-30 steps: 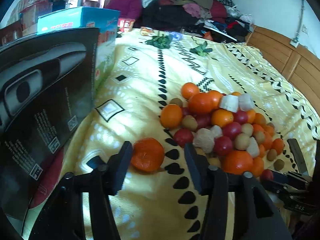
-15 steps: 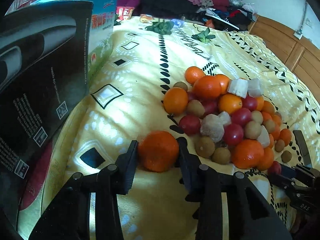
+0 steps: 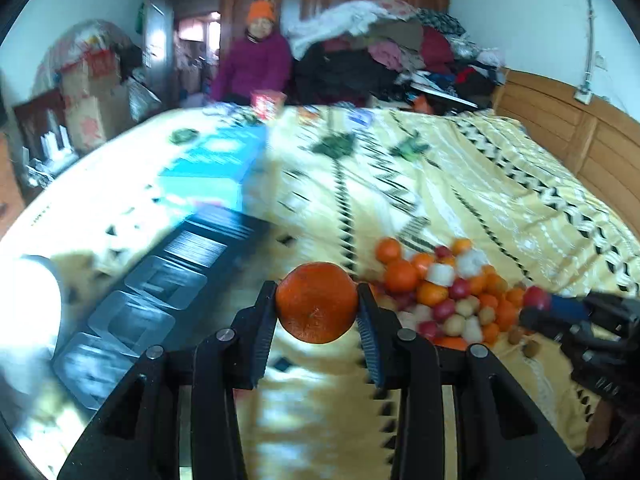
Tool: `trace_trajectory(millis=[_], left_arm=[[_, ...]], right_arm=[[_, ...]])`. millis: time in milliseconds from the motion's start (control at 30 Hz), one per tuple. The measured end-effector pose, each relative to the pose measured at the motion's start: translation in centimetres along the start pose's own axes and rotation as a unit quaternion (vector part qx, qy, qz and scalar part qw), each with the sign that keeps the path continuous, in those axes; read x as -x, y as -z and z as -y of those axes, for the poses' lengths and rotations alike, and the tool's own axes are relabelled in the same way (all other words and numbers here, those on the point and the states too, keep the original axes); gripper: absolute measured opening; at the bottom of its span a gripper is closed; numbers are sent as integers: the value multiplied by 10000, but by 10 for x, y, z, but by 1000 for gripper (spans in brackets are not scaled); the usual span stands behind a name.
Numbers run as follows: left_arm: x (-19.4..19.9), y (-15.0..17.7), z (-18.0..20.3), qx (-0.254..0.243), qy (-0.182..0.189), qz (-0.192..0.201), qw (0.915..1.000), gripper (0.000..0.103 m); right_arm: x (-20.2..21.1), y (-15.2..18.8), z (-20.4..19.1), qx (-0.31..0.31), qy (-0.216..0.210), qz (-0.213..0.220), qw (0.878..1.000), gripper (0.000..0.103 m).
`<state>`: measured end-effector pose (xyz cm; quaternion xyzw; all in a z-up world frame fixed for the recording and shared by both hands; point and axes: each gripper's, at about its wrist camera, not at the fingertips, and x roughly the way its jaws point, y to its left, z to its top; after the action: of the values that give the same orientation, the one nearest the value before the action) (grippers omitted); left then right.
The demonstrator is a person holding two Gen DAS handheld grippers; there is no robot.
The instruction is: Organize fruits
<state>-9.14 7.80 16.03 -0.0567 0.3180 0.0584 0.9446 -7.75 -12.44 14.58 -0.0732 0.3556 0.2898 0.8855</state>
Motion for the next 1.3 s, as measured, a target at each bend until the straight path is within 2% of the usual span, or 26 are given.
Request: trace_trajectory(millis=[100, 200, 367, 500, 600, 700, 867, 1000, 1033, 1067, 1133, 1167, 1233, 1267, 1300], left_arm=[[31, -12, -44, 257, -460, 189, 9984, 40], [56, -16, -96, 562, -970, 307, 9932, 40], [93, -5, -177, 1057, -1779, 402, 9775, 40], [110, 12, -230, 1368, -2176, 310, 9659, 40], [114, 25, -260, 1626, -2290, 207, 9595, 40], [110, 41, -284, 1921, -2253, 3, 9552, 40], [92, 66, -308, 2232, -2122, -414, 9505, 40], [85, 74, -313, 2312, -2064, -556, 9492, 40], [84, 73, -315, 2350, -2039, -567, 9487, 46], [83, 72, -315, 2384, -2031, -537, 9482, 67], [85, 70, -314, 2354, -2142, -487, 9468, 88], [88, 68, -314, 2362, -2184, -442, 9458, 88], [96, 61, -307, 2341, -2259, -312, 9451, 88], [103, 54, -299, 2263, -2327, -163, 9457, 88], [114, 44, -284, 2139, -2299, 62, 9494, 88]], right_arm=[[5, -38, -37, 336, -285, 276, 9986, 26], [3, -73, -84, 680, -632, 482, 9945, 26], [-8, -110, -172, 1171, -1368, 610, 9817, 26], [-27, -122, -241, 1403, -1964, 473, 9693, 26], [-45, -124, -282, 1486, -2292, 254, 9616, 26], [-66, -120, -313, 1528, -2511, -64, 9558, 26], [-106, -107, -345, 1602, -2566, -763, 9501, 26], [-128, -94, -355, 1638, -2516, -1163, 9468, 28], [-133, -91, -358, 1657, -2510, -1297, 9448, 28], [-135, -89, -361, 1666, -2486, -1344, 9446, 28], [-134, -88, -359, 1648, -2468, -1327, 9457, 39], [-131, -89, -357, 1608, -2446, -1284, 9475, 59], [-112, -96, -349, 1507, -2422, -1001, 9532, 63], [-93, -101, -341, 1495, -2465, -701, 9550, 62], [-65, -104, -328, 1528, -2457, -198, 9570, 62]])
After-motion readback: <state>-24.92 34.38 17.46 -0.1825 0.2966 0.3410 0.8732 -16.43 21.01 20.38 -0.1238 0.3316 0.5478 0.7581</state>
